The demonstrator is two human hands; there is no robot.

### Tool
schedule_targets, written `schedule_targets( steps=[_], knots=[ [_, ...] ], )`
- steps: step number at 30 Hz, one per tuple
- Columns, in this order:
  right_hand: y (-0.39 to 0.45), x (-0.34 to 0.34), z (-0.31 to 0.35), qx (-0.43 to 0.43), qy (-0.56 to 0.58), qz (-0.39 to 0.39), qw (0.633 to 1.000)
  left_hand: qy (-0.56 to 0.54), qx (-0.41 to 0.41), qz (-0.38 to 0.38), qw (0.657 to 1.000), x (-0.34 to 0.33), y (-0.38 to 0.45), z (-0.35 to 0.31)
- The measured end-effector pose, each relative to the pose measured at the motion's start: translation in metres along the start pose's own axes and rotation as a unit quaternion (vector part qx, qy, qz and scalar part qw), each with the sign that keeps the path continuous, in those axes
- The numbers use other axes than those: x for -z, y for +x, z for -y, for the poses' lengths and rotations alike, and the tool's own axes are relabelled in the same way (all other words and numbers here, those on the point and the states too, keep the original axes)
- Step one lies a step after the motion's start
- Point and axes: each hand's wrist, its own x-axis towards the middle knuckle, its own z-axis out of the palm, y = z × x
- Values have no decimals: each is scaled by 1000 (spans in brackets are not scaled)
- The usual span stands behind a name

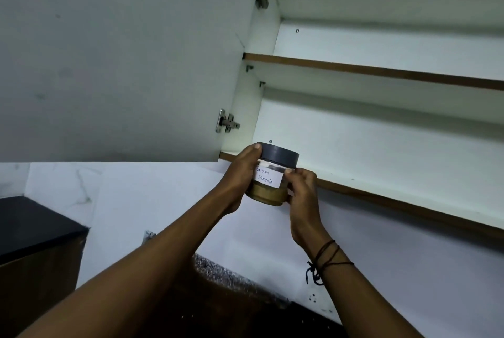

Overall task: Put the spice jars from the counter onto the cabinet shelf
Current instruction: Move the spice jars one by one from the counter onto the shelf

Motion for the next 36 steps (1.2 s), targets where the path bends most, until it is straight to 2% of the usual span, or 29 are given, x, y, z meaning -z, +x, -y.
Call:
schedule_targets(
  steps=[7,14,17,19,23,31,36],
  knots=[
    [49,-8,29,53,-107,-27,992,-3,-10,2,1000,-7,48,-31],
    [104,-27,25,81,-228,-26,970,31,-16,-181,983,-14,105,-28],
    [125,-33,8,68,-237,-84,965,68,-21,-203,977,-10,124,-12],
    [137,-35,-1,53,-242,-99,964,83,-9,-192,978,-4,136,0],
    [158,-39,-15,48,-281,-31,958,116,15,-165,979,8,157,18],
    [185,-49,-23,18,-291,173,941,153,33,-124,980,22,192,37],
    [200,-51,-31,4,-312,211,926,159,37,-104,981,29,205,46]
  ],
)
